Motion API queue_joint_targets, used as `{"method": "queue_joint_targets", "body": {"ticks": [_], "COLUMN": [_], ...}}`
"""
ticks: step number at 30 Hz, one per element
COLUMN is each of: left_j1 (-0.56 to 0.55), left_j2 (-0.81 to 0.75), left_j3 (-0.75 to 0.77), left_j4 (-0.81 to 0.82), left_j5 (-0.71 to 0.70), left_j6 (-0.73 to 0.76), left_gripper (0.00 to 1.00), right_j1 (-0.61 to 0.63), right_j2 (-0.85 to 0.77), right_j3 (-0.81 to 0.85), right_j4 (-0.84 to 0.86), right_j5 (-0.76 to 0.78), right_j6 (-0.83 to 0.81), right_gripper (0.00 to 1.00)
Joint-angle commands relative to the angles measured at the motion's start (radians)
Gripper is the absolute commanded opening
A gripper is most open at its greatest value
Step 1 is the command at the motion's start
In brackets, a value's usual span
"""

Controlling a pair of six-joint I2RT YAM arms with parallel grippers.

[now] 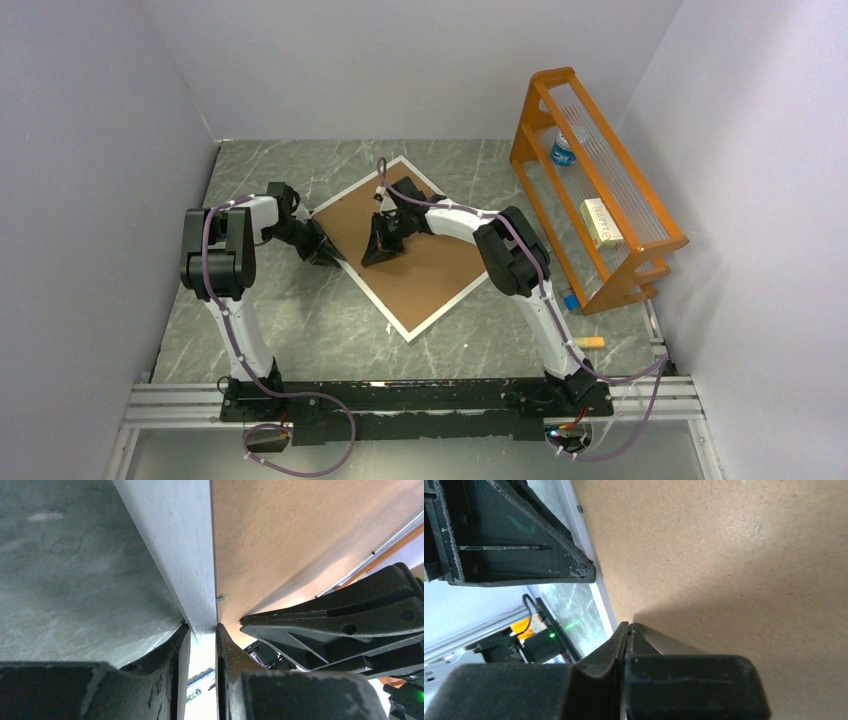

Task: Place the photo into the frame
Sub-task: Install the photo frame at the center of the board.

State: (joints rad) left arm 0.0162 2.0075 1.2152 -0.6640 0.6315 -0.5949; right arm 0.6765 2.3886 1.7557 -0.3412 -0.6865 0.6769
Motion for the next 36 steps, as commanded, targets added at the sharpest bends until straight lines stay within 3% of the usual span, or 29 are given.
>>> {"method": "queue_joint_targets", "body": {"ticks": [1, 4, 7, 12, 15, 17, 23, 31, 36], "left_j1": [-0.044, -0.044, -0.043, -0.043, -0.043, -0.043, -0.044, -0.044, -0.045], "left_j2": [0.091, 0.084, 0.082, 0.083, 0.082, 0.082, 0.083, 0.088, 0.088], "left_j3": [-0.060, -0.057, -0.050, -0.047, -0.054, -0.055, -0.056, -0.060, -0.060], "left_j4": [-0.026, -0.010, -0.003, -0.005, -0.002, -0.001, -0.001, 0.001, 0.001], "left_j5": [-0.184, -0.164, -0.155, -0.157, -0.155, -0.154, -0.153, -0.148, -0.148], "left_j6": [0.052, 0.049, 0.048, 0.047, 0.047, 0.047, 0.050, 0.049, 0.050], "left_gripper": [0.02, 0.03, 0.03, 0.03, 0.03, 0.02, 0.03, 0.02, 0.03], "right_j1": [-0.047, -0.047, -0.045, -0.023, -0.014, -0.008, 0.021, 0.033, 0.032], "right_j2": [0.076, 0.004, -0.062, -0.151, -0.182, -0.186, -0.130, -0.058, -0.024], "right_j3": [-0.049, -0.075, -0.100, -0.175, -0.213, -0.225, -0.192, -0.163, -0.147], "right_j4": [-0.215, -0.173, -0.109, 0.110, 0.242, 0.309, 0.337, 0.344, 0.261], "right_j5": [0.464, 0.422, 0.262, 0.032, -0.050, -0.095, -0.149, -0.135, -0.084], "right_j6": [-0.203, -0.213, -0.188, -0.065, 0.013, 0.057, 0.103, 0.106, 0.073], "right_gripper": [0.01, 0.04, 0.11, 0.28, 0.31, 0.31, 0.13, 0.09, 0.07]}}
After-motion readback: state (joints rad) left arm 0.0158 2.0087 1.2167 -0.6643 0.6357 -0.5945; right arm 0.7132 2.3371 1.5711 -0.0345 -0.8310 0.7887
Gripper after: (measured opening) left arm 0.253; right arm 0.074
